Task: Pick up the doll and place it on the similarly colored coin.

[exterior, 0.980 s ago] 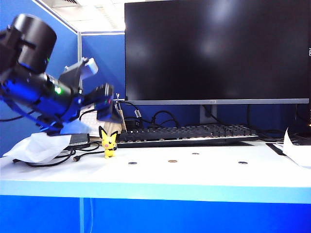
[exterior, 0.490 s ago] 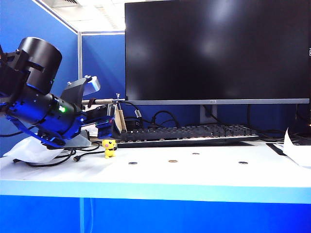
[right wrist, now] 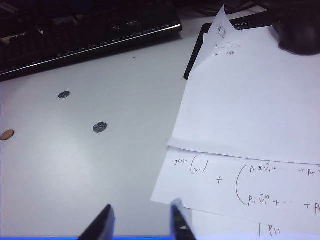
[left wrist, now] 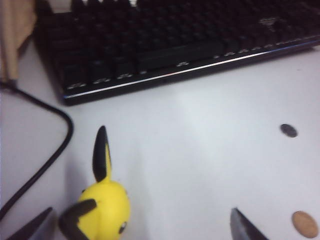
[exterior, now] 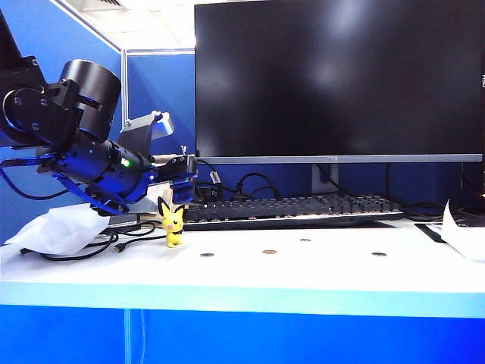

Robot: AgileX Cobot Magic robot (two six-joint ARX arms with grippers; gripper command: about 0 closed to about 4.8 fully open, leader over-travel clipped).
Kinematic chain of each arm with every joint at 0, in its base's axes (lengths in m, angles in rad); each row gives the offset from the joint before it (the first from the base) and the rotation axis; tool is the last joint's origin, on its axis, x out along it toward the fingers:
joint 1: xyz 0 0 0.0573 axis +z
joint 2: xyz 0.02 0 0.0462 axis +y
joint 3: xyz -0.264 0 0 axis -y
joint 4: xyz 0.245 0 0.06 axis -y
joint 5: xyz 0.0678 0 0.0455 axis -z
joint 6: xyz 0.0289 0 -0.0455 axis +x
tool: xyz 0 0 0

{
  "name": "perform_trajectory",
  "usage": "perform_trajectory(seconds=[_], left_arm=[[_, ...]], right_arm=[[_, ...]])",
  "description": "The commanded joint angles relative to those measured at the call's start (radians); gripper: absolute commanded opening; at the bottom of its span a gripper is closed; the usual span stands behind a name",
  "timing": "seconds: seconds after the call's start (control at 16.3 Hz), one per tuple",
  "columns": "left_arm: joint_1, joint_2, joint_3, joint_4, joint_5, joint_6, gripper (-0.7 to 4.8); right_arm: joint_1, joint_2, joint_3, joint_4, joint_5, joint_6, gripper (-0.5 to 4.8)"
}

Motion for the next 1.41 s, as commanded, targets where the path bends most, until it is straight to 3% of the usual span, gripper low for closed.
perform_trajectory(seconds=[0.06, 0.31, 1.23, 1.29, 1.41], left_arm=[[0.025, 0.022, 0.005, 0.005, -0.003, 0.005, 4.79], [0.035, 0.063, 0.024, 0.031, 0.042, 0.006, 4.79], [0.033, 0.142, 0.092, 0.070, 0.018, 0.004, 4.74], [0.033, 0.143, 0.097, 0.070, 0.018, 0.003, 4.44], [0.032, 0.149, 0.126, 0.051, 0.019, 0.003, 2.99]], right_arm=[[0.001, -0.001, 0.002, -0.012, 0.002, 0.004, 1.48], [0.001, -0.001, 0.002, -0.012, 0.002, 0.004, 1.48], [0.001, -0.001, 0.002, -0.012, 0.002, 0.004, 1.48], [0.001, -0.001, 0.002, -0.013, 0.002, 0.004, 1.48], [0.001, -0.001, 0.002, -0.013, 0.002, 0.004, 1.48]])
